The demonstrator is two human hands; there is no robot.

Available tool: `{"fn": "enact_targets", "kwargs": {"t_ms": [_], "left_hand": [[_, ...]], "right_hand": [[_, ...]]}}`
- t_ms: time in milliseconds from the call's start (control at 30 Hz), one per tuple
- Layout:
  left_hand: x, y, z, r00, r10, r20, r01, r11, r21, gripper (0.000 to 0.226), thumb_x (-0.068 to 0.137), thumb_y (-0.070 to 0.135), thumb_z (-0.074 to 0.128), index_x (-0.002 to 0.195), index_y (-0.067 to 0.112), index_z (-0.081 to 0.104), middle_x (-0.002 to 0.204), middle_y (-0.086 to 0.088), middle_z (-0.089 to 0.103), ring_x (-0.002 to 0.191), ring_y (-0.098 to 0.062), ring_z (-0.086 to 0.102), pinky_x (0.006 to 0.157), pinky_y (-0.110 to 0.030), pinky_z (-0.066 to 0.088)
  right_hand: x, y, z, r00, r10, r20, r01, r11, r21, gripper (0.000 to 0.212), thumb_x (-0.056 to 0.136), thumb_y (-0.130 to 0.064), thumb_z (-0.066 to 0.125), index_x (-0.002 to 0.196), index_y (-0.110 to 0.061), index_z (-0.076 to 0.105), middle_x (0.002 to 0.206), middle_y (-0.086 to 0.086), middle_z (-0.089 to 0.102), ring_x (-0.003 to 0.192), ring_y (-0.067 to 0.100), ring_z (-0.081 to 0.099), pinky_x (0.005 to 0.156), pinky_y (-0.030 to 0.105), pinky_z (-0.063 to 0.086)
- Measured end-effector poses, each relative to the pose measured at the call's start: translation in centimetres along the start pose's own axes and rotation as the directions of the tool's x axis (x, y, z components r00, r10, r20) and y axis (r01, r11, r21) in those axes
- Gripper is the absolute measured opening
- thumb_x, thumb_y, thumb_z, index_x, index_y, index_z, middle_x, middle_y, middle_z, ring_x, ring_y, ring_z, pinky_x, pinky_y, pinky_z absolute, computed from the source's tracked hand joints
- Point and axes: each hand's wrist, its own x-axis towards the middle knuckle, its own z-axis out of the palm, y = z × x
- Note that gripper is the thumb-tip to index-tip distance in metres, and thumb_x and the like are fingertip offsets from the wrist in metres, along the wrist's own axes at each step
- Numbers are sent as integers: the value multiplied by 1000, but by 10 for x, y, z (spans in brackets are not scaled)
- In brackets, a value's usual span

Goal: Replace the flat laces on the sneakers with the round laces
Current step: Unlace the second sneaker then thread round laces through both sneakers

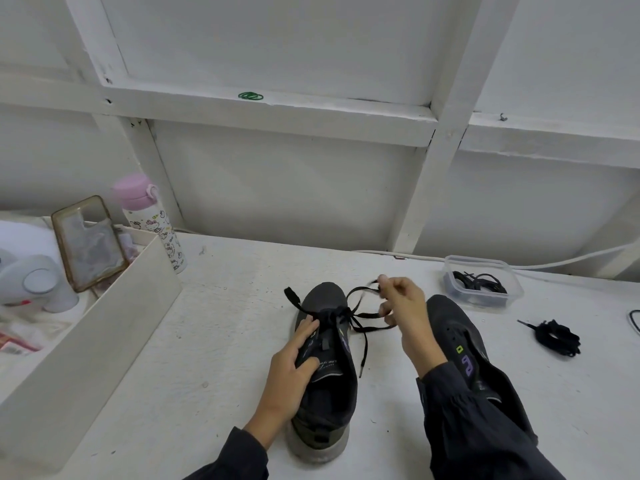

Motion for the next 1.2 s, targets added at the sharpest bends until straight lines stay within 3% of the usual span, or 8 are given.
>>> {"fn": "enact_targets", "kwargs": {"t_ms": [133,300,400,533,733,933,1100,1200], "left_hand": [[1,0,0,1000,14,-1,-14,1000,10,62,89,-11,52,128,37,51,143,17,44,133,4,38,98,-1,33],[1,-1,0,1000,9,-10,-9,1000,-1,62,88,-11,52,125,39,53,138,19,50,128,5,45,103,-10,39],[1,-2,-1,1000,13,8,-13,1000,-1,62,89,-11,51,127,39,52,142,20,45,133,4,40,104,-9,37],[1,-4,-1,1000,11,13,-11,1000,-10,61,90,-10,51,132,33,51,148,17,40,136,3,36,101,-6,36],[2,-4,-1,1000,23,4,-23,1000,-3,62,89,-10,52,131,36,52,147,19,41,124,22,37,97,-5,37],[3,-4,-1,1000,23,3,-23,1000,3,62,89,-10,52,129,37,52,147,18,41,128,14,39,98,-5,37],[1,-3,-1,1000,13,19,-13,1000,-13,60,90,-9,51,133,33,52,148,17,40,136,3,37,102,-6,36],[1,-3,-1,1000,11,9,-11,1000,-11,61,89,-10,52,132,34,53,148,17,41,137,1,37,103,-8,36]], "right_hand": [[-23,11,14,951,100,292,-34,974,-222,29,82,-34,76,73,-10,62,63,1,60,47,14,50,42,20,30],[-25,11,22,942,5,336,63,979,-192,16,88,-9,69,73,-6,63,58,2,57,43,10,49,41,13,33],[-10,6,15,989,-43,144,62,990,-129,15,93,-9,61,78,-7,60,69,4,56,45,12,50,40,15,33],[5,1,0,986,-24,-165,47,989,140,15,98,-18,56,85,-12,55,75,3,52,51,14,48,40,20,32],[-23,18,13,953,119,280,-61,976,-209,27,84,-34,74,79,-9,66,64,0,60,47,13,50,42,21,30],[-25,14,18,943,-27,331,83,984,-156,12,86,-8,71,76,-4,66,58,-2,58,43,8,49,41,13,33],[-1,9,7,995,-29,-96,34,998,58,13,96,-13,57,84,-9,60,78,5,58,51,14,50,43,22,33],[-1,10,4,996,20,-89,-11,994,107,17,98,-23,56,91,-8,59,81,5,57,52,13,49,43,22,33]]}}
